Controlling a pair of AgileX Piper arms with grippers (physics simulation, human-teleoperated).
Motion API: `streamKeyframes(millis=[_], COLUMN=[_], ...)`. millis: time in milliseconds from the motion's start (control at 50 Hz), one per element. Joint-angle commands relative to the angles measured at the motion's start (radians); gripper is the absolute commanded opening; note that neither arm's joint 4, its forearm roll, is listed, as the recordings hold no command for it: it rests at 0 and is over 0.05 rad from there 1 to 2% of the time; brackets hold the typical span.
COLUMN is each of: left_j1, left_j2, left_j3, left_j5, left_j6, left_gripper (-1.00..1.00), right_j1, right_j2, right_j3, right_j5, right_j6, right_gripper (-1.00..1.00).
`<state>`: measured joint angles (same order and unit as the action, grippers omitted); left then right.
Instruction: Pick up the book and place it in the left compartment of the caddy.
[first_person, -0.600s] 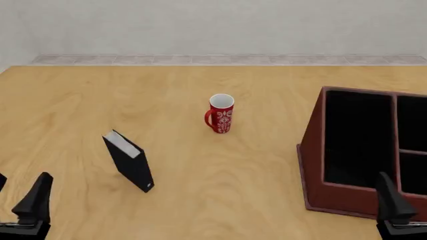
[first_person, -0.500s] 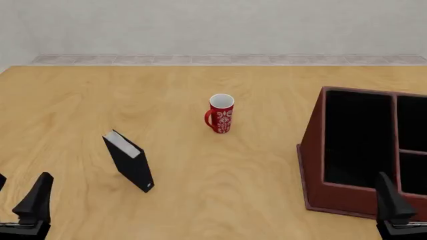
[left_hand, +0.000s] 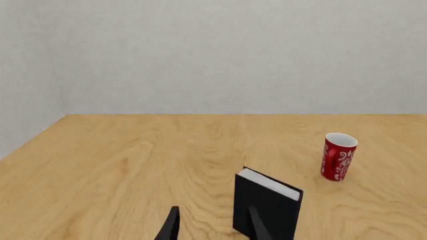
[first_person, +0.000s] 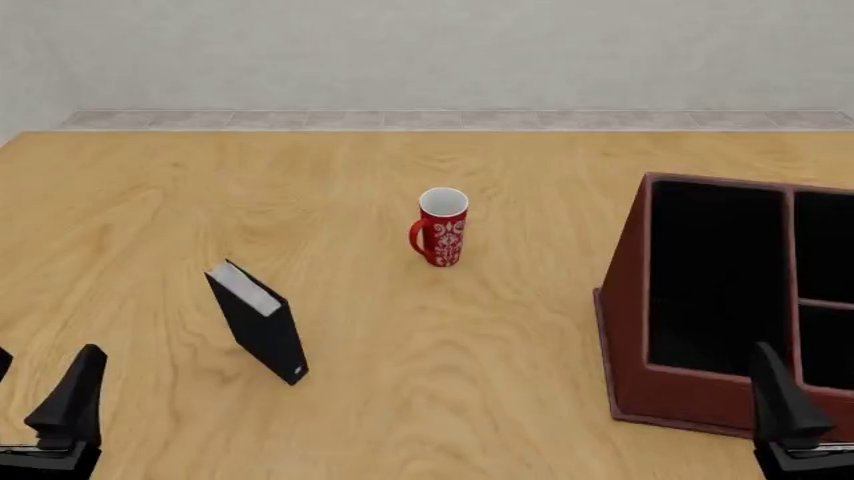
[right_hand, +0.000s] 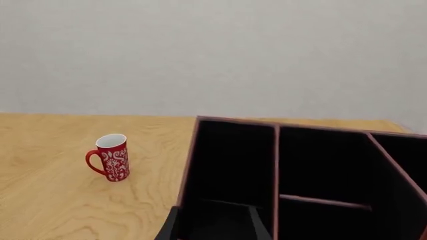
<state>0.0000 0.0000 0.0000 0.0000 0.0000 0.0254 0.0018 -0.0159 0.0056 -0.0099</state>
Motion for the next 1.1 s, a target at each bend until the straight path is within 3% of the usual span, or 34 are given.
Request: streamKeyframes(millis=[20, 500, 780, 1100], left_j1=[0.000, 0.000, 0.000, 0.000], left_j2=[0.000, 0.000, 0.000, 0.000], left_j3=[0.000, 0.000, 0.000, 0.000], left_j5=[0.000, 0.000, 0.000, 0.000], left_j6=[0.000, 0.000, 0.000, 0.000], left_gripper=[1.00, 1.00, 1.00, 1.00], right_j1=[0.037, 0.140, 0.220, 0.314], right_j2=[0.004, 0.107, 0.262, 0.396], right_j3=[-0.027, -0.143, -0.226, -0.365], right_j5=[0.009, 0.007, -0.031, 0.012], right_j6=[-0.021, -0.095, -0.132, -0.176], right_gripper=[1.00, 1.00, 1.00, 1.00])
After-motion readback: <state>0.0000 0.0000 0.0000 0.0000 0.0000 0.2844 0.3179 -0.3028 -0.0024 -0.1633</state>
